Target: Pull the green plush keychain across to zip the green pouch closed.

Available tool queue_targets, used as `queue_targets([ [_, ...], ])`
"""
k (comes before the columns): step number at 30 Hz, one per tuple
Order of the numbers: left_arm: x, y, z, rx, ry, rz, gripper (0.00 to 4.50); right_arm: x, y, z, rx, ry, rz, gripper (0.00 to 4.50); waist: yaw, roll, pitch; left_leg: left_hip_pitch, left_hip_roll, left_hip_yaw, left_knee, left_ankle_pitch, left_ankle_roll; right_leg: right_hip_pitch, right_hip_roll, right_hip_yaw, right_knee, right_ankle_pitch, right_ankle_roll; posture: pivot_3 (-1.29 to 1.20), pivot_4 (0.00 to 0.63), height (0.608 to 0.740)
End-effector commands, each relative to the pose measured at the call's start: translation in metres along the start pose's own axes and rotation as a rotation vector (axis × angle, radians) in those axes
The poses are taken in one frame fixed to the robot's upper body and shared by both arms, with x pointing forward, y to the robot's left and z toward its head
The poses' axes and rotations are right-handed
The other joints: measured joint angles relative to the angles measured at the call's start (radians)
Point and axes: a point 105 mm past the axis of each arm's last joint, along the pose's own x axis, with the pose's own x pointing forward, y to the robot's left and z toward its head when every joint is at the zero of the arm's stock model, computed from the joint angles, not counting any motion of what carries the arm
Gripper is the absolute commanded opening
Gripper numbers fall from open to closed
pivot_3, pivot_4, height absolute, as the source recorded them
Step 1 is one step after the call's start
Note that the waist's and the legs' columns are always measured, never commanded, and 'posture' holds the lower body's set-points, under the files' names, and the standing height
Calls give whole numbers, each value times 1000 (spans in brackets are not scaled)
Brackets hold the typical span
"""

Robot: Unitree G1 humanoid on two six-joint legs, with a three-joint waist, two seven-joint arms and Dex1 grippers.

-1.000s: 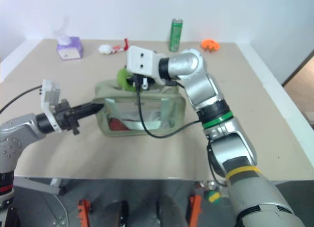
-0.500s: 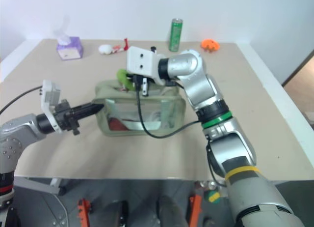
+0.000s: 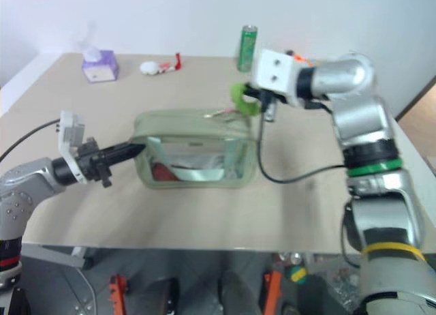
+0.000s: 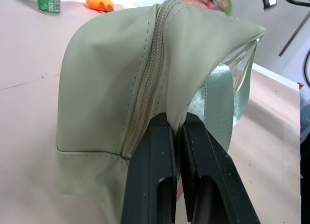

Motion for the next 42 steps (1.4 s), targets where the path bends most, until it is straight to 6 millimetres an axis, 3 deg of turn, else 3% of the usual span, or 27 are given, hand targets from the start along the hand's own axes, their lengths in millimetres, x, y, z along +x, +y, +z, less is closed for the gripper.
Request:
queue_targets([
  [1,3,-3,14,46,-34,-32,0,-31,-12,-22,-90,144,-70,12,0,0,0,0,0,0,0,0,0,0,0,0,0,0,0,0,150,740],
  [6,7,-2,13,39,-32,-52,0,-48,6,-68,-189,383,-30,12,-5,0,0,2,0,3,0,0,0,0,0,2,0,1,0,0,150,740],
  [8,8,-2,12,34,-32,-59,0,-42,27,-81,-209,422,29,12,-4,0,0,2,0,3,0,0,0,0,0,2,0,1,0,0,150,740],
  [11,9,-3,12,33,-32,-64,0,-22,55,-83,-246,401,97,12,-5,0,0,2,0,4,0,0,0,0,0,3,0,1,0,0,150,740],
  [15,9,-5,11,25,-33,-67,0,23,113,-65,-201,256,197,12,-6,0,0,3,1,4,1,0,0,0,1,3,1,1,0,0,150,740],
  [17,9,-5,11,22,-33,-66,0,33,128,-59,-198,219,226,12,-6,0,0,3,2,3,1,0,0,1,2,3,1,2,0,0,150,740],
  [26,6,-6,11,16,-33,-53,0,47,128,-52,-208,179,223,12,-9,-1,-1,7,2,4,2,0,0,3,3,4,1,4,-1,0,150,740],
  [28,5,-6,10,15,-32,-47,0,46,121,-51,-146,163,191,12,-9,-1,-1,8,3,4,2,0,0,4,3,4,1,4,-1,0,150,740],
  [31,3,-4,8,6,-32,-23,0,42,105,-41,85,85,126,12,-10,-1,0,8,4,4,2,0,0,4,4,4,1,4,-2,0,150,740],
  [32,2,-3,8,8,-37,-14,366,40,102,-38,147,60,124,684,-9,-1,0,8,4,4,2,0,0,4,4,4,1,4,-2,0,150,740],
  [37,1,-5,16,-40,-88,-34,2102,24,82,-43,340,37,54,2369,-3,-1,0,6,3,2,2,0,0,4,4,4,1,4,-1,0,150,740],
  [42,0,-8,11,-12,-41,-25,3762,4,91,-60,495,58,109,4072,-3,-1,0,6,2,2,2,0,0,4,3,4,1,3,0,0,150,740],
])
